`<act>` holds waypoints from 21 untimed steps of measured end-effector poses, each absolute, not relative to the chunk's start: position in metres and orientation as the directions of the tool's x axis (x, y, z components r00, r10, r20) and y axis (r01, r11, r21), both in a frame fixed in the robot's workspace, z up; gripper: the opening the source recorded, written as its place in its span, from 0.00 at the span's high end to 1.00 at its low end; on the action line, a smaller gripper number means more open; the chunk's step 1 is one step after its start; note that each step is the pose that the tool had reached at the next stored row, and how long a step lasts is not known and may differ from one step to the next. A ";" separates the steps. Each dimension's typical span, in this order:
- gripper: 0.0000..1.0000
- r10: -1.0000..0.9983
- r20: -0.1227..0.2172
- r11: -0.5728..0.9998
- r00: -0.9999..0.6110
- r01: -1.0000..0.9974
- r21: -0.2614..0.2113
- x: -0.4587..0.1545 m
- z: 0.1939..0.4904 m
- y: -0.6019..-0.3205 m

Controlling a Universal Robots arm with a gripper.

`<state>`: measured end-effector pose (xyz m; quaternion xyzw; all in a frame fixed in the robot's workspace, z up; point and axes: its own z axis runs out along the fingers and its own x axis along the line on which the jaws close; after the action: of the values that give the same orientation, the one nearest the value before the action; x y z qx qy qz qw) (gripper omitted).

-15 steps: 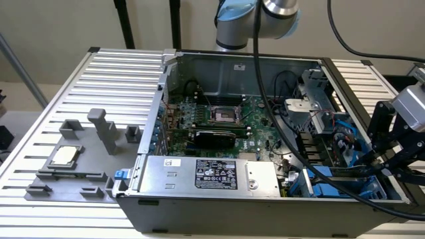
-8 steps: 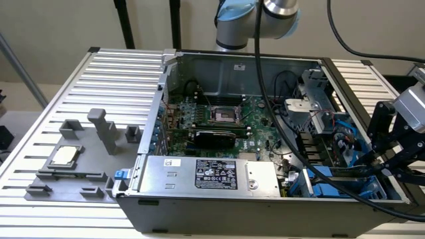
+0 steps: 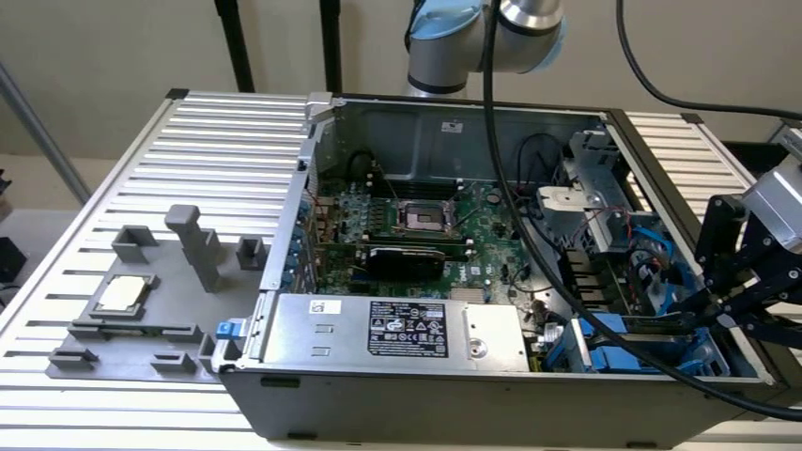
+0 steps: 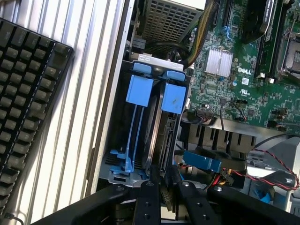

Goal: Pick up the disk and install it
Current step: 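Insert the first disk wire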

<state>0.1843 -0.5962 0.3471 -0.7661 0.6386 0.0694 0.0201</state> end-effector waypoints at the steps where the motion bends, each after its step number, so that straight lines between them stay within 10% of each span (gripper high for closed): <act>1: 0.80 -0.976 -0.132 -0.184 0.176 -0.981 0.059 0.184 0.347 -0.596; 21: 0.83 -0.967 -0.133 -0.225 0.215 -0.972 0.062 0.173 0.351 -0.595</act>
<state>0.1734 -0.5951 0.3512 -0.7793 0.6223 0.0712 0.0174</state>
